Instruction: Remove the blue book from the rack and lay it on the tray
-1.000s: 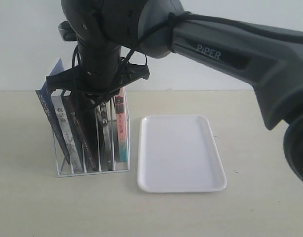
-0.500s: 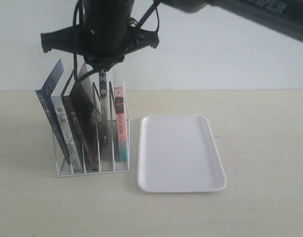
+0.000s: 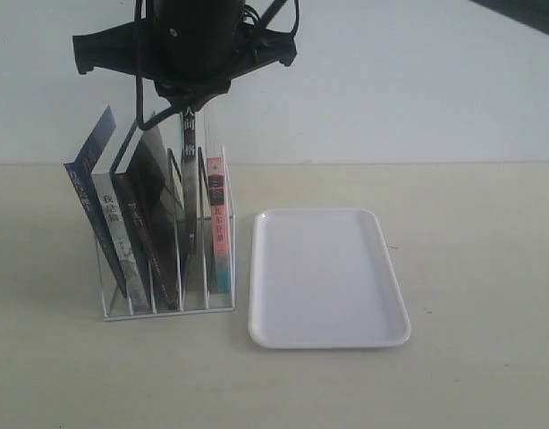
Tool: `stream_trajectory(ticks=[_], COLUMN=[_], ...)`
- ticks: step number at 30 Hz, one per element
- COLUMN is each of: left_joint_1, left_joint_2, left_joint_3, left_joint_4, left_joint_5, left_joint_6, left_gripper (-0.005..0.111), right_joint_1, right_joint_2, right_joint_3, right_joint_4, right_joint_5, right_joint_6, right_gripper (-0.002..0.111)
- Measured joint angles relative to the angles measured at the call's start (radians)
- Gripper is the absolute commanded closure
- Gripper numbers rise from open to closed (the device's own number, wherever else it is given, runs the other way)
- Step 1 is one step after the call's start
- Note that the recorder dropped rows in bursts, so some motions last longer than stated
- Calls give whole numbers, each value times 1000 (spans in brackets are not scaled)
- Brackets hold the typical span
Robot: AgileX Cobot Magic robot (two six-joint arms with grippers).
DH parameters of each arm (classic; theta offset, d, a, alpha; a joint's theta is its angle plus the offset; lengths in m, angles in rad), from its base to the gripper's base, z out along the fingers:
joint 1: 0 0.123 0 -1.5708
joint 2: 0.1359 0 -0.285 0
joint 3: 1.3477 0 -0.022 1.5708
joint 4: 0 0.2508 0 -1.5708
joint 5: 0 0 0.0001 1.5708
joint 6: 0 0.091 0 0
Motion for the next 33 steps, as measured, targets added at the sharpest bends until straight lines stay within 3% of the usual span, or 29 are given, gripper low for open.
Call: stream_trajectory(ticks=[26, 29, 33], left_joint_1=[0, 0, 0], left_joint_2=[0, 0, 0], left_joint_3=[0, 0, 0], left_joint_4=[0, 0, 0], left_joint_5=[0, 0, 0], left_joint_6=[0, 0, 0], left_gripper=[101, 101, 101], right_joint_1=[0, 0, 0], right_joint_2=[126, 147, 157], right_joint_3=[0, 0, 0], right_joint_4=[-5, -5, -7], right_joint_5=[-33, -43, -65], right_joint_6=[-6, -2, -1], right_gripper=[108, 96, 68])
